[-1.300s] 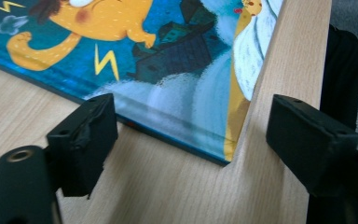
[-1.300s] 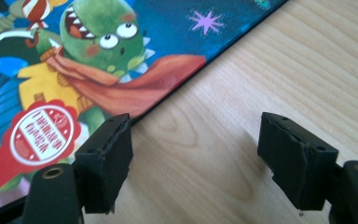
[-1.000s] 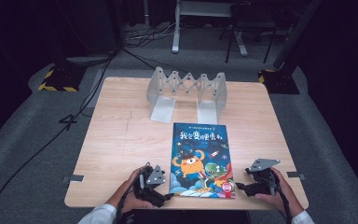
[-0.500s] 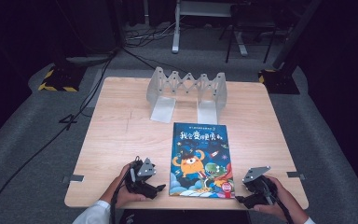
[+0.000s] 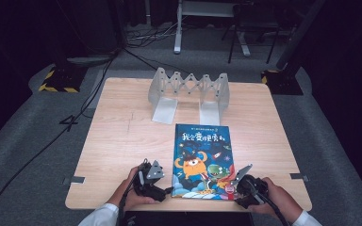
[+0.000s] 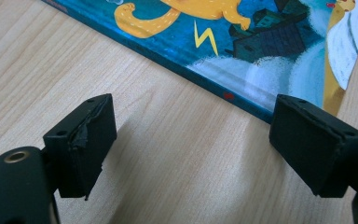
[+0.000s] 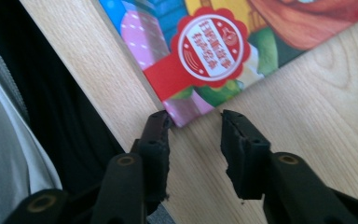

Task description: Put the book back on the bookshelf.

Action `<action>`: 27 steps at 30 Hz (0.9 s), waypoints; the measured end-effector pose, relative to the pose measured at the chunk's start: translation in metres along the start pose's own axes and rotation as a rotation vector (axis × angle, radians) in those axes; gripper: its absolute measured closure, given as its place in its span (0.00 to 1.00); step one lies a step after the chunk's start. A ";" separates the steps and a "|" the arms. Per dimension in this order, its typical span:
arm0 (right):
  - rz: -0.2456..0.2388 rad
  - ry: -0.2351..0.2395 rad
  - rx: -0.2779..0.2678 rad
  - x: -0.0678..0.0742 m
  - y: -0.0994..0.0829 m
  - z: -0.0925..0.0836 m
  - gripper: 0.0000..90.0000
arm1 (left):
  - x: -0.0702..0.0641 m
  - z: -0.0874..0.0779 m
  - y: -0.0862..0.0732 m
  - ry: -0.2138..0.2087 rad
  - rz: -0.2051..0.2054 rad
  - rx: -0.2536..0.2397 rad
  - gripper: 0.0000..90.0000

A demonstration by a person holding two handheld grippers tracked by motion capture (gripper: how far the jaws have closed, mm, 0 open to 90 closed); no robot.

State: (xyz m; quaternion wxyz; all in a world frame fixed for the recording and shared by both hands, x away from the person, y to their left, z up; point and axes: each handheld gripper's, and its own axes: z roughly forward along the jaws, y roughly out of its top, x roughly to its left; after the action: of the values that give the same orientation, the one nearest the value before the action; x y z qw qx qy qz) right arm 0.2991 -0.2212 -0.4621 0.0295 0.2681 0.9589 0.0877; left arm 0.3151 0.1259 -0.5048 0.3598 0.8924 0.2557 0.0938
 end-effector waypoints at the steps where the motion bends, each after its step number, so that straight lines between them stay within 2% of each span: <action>1: -0.010 0.003 0.000 0.001 0.001 0.000 0.77 | 0.000 0.000 0.000 -0.001 0.001 0.000 0.17; 4: -0.002 -0.007 -0.009 0.003 0.000 0.000 0.78 | 0.001 0.000 0.000 -0.003 0.004 -0.002 0.17; 7: 0.004 0.000 -0.071 0.002 -0.008 0.000 0.78 | 0.001 0.000 0.000 -0.004 0.001 -0.001 0.17; 8: -0.017 -0.002 -0.119 0.002 -0.013 0.000 0.78 | 0.002 -0.001 -0.001 -0.006 0.005 -0.004 0.19; 9: -0.011 0.009 -0.166 0.001 -0.018 0.001 0.78 | 0.002 -0.001 -0.001 -0.006 0.006 -0.004 0.19; 10: -0.011 0.009 -0.166 0.001 -0.018 0.001 0.78 | 0.002 -0.001 -0.001 -0.006 0.006 -0.004 0.19; 11: 0.007 0.032 -0.213 -0.002 -0.024 0.002 0.78 | 0.002 -0.001 -0.001 -0.006 0.006 -0.004 0.19; 12: -0.028 0.029 -0.311 -0.003 -0.035 0.005 0.78 | 0.002 -0.001 -0.001 -0.006 0.006 -0.004 0.19; 15: 0.043 0.096 -0.422 -0.008 -0.042 0.010 0.67 | 0.002 -0.001 -0.001 -0.007 0.008 -0.004 0.19; 17: 0.056 0.130 -0.476 -0.013 -0.043 0.013 0.55 | 0.002 -0.001 -0.001 -0.008 0.009 -0.004 0.19; 19: 0.056 0.148 -0.486 -0.015 -0.043 0.013 0.51 | 0.002 -0.001 -0.001 -0.008 0.009 -0.004 0.19; 20: 0.067 0.173 -0.501 -0.018 -0.042 0.014 0.50 | 0.002 -0.001 -0.001 -0.008 0.010 -0.004 0.19; 23: 0.087 0.232 -0.568 -0.026 -0.040 0.011 0.40 | 0.003 -0.001 -0.001 -0.008 0.011 -0.004 0.19; 26: 0.086 0.250 -0.610 -0.031 -0.037 0.007 0.37 | 0.003 -0.001 -0.001 -0.008 0.011 -0.004 0.19; 27: 0.093 0.271 -0.628 -0.034 -0.036 0.005 0.36 | 0.003 -0.001 -0.001 -0.008 0.011 -0.005 0.19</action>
State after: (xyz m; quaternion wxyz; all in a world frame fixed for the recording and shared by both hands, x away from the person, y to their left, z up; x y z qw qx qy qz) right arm 0.3106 -0.2681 -0.4732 -0.0213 0.2752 0.8672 0.4145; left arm 0.3165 0.1285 -0.5046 0.3624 0.8933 0.2491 0.0927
